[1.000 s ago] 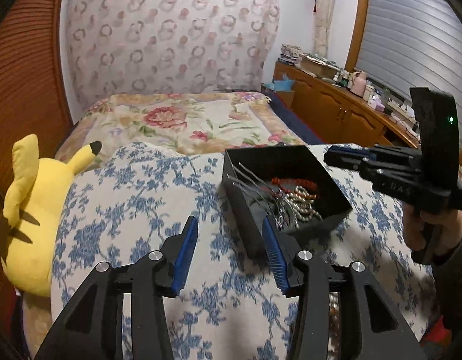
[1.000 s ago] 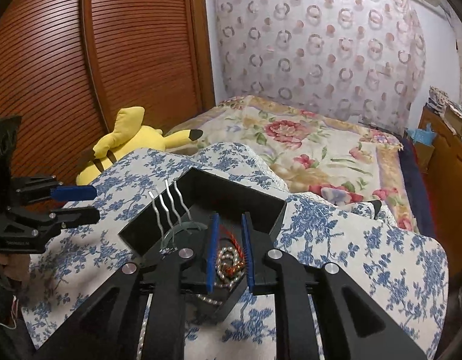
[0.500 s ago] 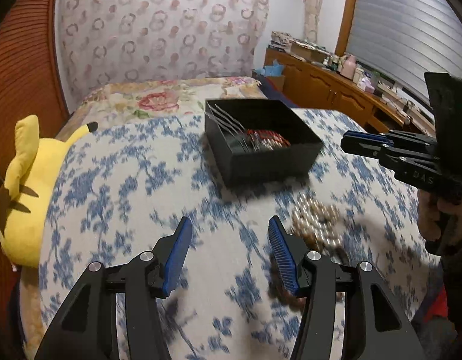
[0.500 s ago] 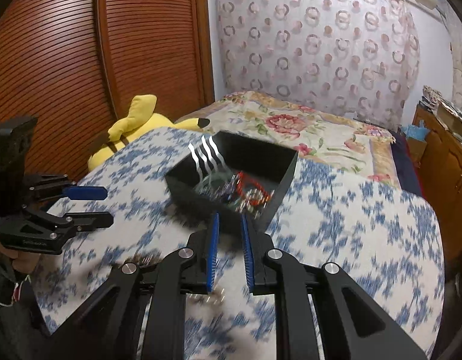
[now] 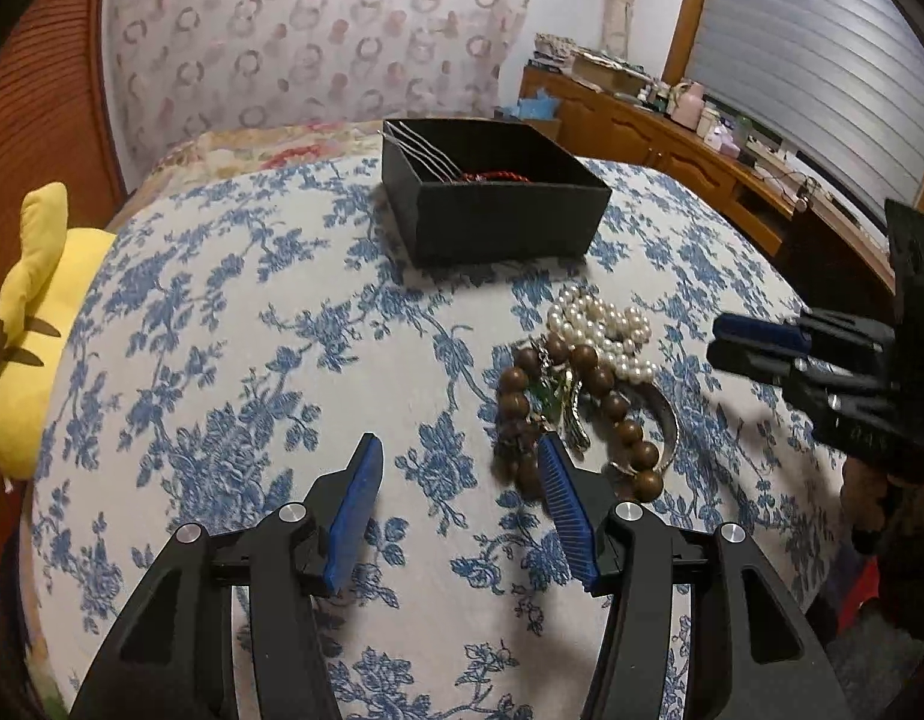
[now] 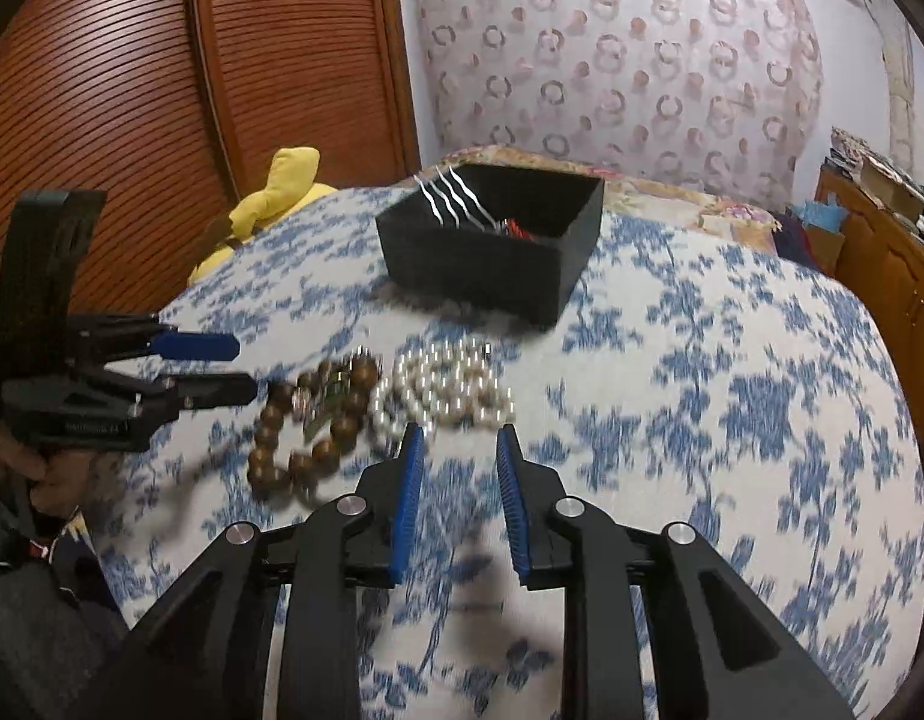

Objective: Organize jewelry
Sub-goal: 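Return the left tool to the pile and grip the wooden bead bracelet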

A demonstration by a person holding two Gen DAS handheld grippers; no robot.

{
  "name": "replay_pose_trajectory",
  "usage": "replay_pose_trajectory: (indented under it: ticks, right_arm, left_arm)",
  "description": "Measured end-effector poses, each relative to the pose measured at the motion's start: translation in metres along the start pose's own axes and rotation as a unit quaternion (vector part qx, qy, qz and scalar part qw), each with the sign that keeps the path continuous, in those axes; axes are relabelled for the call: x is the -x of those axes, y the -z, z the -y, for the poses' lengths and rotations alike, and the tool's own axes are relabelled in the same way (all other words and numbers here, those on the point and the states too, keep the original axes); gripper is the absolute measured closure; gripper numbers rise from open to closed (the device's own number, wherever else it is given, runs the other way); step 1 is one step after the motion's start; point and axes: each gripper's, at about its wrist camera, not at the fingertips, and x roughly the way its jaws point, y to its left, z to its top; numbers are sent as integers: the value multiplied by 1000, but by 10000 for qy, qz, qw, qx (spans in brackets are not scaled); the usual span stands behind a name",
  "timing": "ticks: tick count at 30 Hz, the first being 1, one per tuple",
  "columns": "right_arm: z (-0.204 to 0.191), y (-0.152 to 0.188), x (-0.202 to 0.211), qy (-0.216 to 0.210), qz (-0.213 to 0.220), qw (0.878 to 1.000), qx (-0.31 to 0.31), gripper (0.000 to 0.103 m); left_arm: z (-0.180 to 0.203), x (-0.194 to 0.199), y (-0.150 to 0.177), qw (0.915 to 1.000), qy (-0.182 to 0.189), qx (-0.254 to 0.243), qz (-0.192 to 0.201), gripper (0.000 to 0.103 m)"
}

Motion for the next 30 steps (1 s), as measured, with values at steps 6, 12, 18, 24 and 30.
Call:
replay_pose_trajectory:
  ticks: [6,12,18,24,30]
  right_arm:
    - [4,14,2,-7,-75,9999,-115,76]
    - [4,20,-2,-12,-107,9999,-109,76]
    - [4,22,-1,-25,-32,10000,-86,76]
    - [1,23,1,7,54,10000,-10,76]
    - [1,24,2,23,84,10000,-20,76]
  left_arm:
    - [11,-8,2,9999,101,-15,-70,52]
    - [17,-14,-2,9999,100,-10,-97,60]
    - [20,-19,-3,9999,-51,-75,-118,72]
    - [23,-21,-4,9997,-117,-171,-126,80]
    - [23,-8,-1,9998,-40,-170,-59,89]
